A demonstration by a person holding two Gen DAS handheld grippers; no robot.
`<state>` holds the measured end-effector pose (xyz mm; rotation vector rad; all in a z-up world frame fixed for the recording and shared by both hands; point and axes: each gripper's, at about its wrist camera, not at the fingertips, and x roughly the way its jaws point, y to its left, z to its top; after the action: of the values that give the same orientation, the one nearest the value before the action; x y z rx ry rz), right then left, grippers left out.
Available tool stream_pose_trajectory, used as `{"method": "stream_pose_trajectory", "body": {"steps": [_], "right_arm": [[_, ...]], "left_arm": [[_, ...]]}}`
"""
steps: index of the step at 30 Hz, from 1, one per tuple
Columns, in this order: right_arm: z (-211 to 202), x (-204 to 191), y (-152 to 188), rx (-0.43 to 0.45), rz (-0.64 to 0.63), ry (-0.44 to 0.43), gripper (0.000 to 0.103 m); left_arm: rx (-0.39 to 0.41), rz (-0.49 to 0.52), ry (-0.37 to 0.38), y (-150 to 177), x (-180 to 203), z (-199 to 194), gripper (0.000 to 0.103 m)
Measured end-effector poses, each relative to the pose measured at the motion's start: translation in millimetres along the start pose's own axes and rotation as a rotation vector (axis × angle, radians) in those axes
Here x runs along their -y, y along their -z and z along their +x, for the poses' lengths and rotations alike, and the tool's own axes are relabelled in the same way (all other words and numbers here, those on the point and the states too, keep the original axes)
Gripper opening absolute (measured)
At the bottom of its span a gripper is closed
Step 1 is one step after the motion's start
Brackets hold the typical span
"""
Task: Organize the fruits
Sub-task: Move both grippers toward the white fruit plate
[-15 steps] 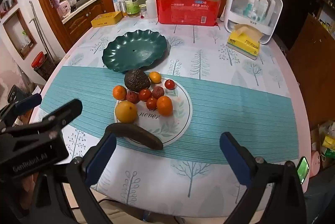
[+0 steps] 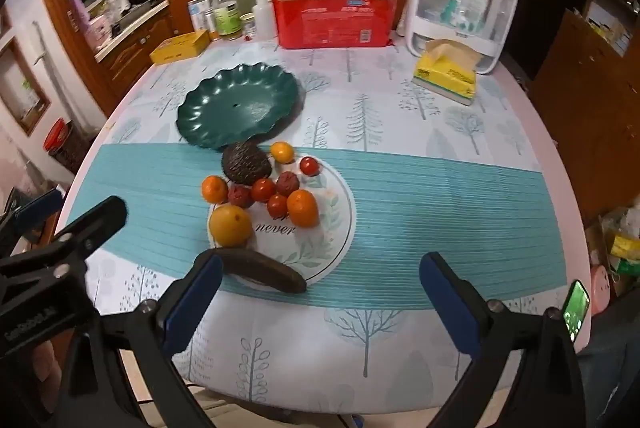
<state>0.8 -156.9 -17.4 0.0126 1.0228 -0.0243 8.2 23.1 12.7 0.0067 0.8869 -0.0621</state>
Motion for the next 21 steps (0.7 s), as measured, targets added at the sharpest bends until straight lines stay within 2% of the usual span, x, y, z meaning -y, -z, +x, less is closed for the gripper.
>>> {"method": "stream_pose_trajectory", "body": {"steps": [7, 13, 21], "right_arm": [[-3.8, -5.2, -8.5, 0.027, 0.039, 0.042, 0.100], [-3.4, -16.3, -10.9, 0.016, 0.033, 0.063, 0.100], [-14.0, -19.8, -11.8, 0.052, 0.072, 0.055, 0.099]], "left_arm": [[0.040, 0.036, 0.048, -8.6, -12.2, -3.4, 0.099], [0.018, 0.063, 0.059, -14.9, -19.1, 6.8, 0.099], [-0.006, 0.095, 0.087, -20.1, -25.6, 12.9, 0.099]]}}
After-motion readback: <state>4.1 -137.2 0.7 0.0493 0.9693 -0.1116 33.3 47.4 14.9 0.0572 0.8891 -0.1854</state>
